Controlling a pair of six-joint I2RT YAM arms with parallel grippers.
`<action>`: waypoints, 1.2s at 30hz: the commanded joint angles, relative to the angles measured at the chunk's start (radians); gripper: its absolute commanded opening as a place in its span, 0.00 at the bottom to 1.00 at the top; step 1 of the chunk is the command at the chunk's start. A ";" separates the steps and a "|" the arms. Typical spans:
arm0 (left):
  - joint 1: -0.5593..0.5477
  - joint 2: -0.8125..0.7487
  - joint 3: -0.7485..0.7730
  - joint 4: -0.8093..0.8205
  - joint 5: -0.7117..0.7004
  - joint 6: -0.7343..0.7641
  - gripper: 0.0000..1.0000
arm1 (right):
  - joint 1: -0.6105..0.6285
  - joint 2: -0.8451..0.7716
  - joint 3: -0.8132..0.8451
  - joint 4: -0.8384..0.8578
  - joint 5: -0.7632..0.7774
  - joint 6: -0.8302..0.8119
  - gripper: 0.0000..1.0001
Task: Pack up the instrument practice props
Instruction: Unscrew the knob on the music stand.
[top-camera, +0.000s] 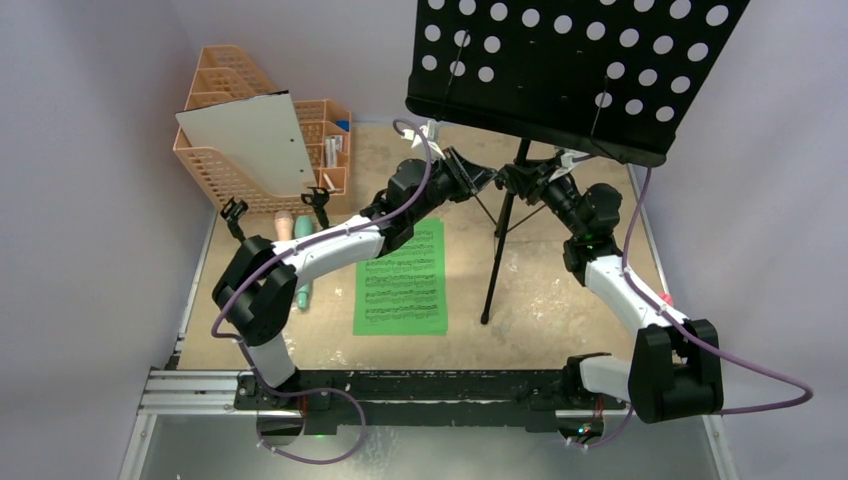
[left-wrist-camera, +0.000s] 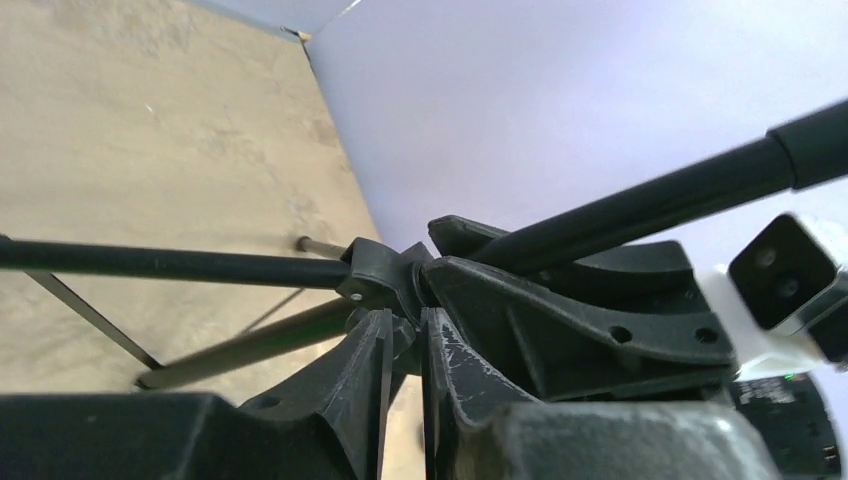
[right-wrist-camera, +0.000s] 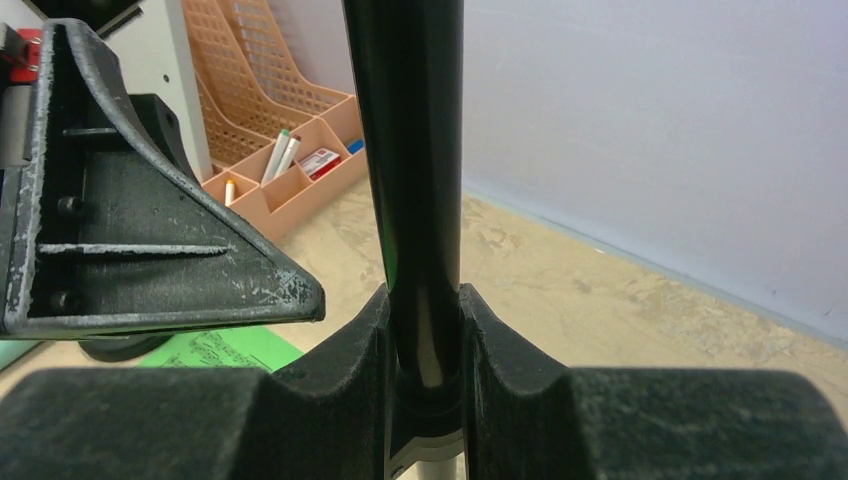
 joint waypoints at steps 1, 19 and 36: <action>0.011 -0.021 -0.001 0.075 0.079 -0.172 0.27 | 0.012 -0.023 0.024 -0.046 -0.006 0.011 0.00; -0.016 0.011 0.060 -0.006 0.042 0.330 0.51 | 0.012 -0.023 0.024 -0.037 -0.023 0.019 0.00; -0.009 0.060 0.081 0.016 0.073 0.585 0.36 | 0.012 -0.025 0.024 -0.038 -0.024 0.020 0.00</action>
